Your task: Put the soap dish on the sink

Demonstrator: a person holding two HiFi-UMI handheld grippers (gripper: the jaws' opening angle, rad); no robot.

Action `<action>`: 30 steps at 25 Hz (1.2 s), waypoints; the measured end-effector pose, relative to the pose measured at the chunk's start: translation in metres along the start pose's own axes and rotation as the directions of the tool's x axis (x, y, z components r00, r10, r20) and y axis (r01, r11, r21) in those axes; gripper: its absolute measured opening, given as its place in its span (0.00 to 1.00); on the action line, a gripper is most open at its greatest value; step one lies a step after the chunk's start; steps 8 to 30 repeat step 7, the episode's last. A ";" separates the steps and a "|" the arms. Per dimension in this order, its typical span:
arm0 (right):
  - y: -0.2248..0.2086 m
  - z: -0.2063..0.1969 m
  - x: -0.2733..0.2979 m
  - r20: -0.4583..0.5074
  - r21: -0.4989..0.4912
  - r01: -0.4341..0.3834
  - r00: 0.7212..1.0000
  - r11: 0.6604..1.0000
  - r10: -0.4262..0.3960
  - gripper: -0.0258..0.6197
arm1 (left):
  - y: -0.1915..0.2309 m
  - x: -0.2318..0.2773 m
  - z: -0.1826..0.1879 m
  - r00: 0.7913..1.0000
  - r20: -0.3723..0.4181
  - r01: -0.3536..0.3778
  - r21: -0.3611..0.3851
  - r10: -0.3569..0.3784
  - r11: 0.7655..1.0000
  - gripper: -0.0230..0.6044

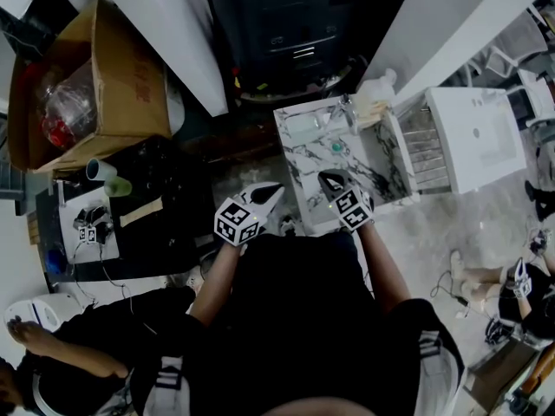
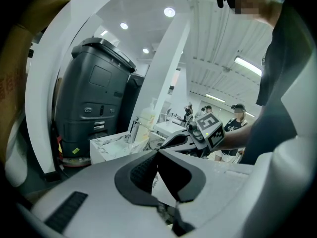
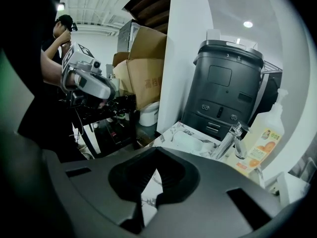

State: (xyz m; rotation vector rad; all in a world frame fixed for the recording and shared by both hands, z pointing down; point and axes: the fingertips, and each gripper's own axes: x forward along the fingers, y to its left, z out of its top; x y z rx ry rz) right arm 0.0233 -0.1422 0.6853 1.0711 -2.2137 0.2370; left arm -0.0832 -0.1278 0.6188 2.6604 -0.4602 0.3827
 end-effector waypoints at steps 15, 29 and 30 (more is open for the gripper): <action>0.002 0.001 -0.007 0.014 0.052 0.017 1.000 0.999 -0.017 0.03 | 0.003 -0.001 -0.001 1.000 0.003 -0.003 -0.005 0.003 1.000 0.04; 0.002 0.001 -0.007 0.014 0.052 0.017 1.000 0.999 -0.017 0.03 | 0.003 -0.001 -0.001 1.000 0.003 -0.003 -0.005 0.003 1.000 0.04; 0.002 0.001 -0.007 0.014 0.052 0.017 1.000 0.999 -0.017 0.03 | 0.003 -0.001 -0.001 1.000 0.003 -0.003 -0.005 0.003 1.000 0.04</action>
